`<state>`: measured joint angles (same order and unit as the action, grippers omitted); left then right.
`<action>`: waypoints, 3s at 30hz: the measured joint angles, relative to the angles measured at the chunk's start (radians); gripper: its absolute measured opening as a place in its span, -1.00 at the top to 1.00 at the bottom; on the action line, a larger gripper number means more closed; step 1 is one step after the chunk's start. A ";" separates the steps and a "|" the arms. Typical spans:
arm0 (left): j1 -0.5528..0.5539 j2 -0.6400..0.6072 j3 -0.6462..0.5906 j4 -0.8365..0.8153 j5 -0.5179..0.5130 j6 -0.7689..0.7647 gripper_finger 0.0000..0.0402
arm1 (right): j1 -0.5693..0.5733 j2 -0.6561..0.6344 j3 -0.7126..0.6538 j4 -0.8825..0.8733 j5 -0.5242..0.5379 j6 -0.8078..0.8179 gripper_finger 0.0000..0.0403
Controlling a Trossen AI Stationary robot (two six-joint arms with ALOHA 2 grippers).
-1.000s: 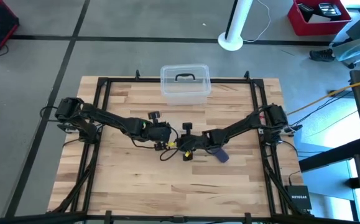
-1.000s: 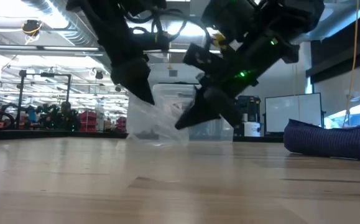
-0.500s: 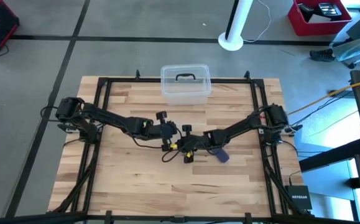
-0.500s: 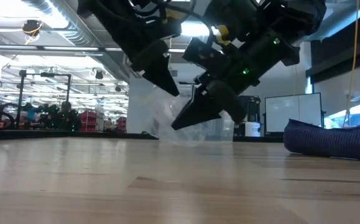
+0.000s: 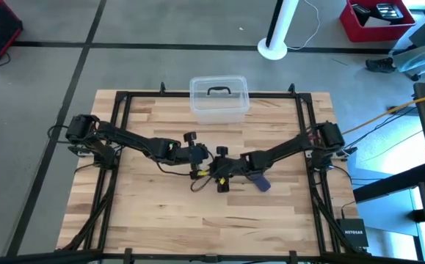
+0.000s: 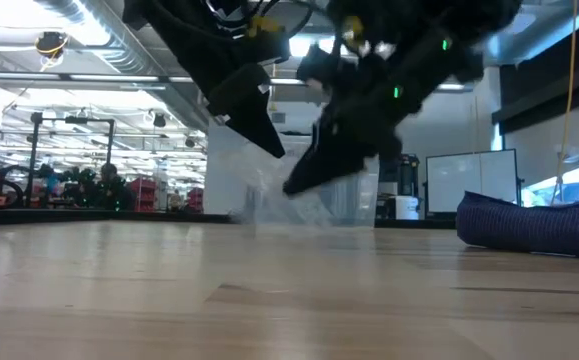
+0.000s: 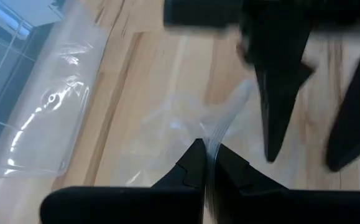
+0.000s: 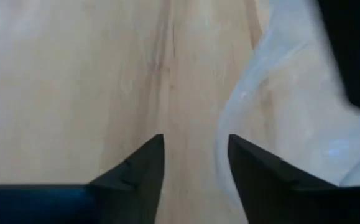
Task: Roll bandage
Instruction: Put the violet bandage into the transparent zip bag
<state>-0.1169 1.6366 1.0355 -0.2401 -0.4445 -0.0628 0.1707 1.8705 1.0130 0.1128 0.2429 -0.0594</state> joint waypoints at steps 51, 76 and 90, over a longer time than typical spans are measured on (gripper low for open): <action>-0.003 0.001 0.000 -0.011 0.000 -0.008 0.98 | 0.844 -0.337 -0.331 -0.818 0.582 1.794 -0.10; -0.003 0.001 0.000 -0.011 0.000 -0.027 0.98 | 0.850 -0.222 -0.374 -0.777 0.704 1.803 -0.35; -0.003 0.000 0.000 -0.012 0.000 -0.042 0.98 | 0.707 -0.099 -0.371 -0.552 0.767 1.653 -0.46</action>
<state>-0.1200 1.6365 1.0359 -0.2518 -0.4446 -0.1048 0.8776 1.7710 0.6417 -0.4389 1.0095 1.5940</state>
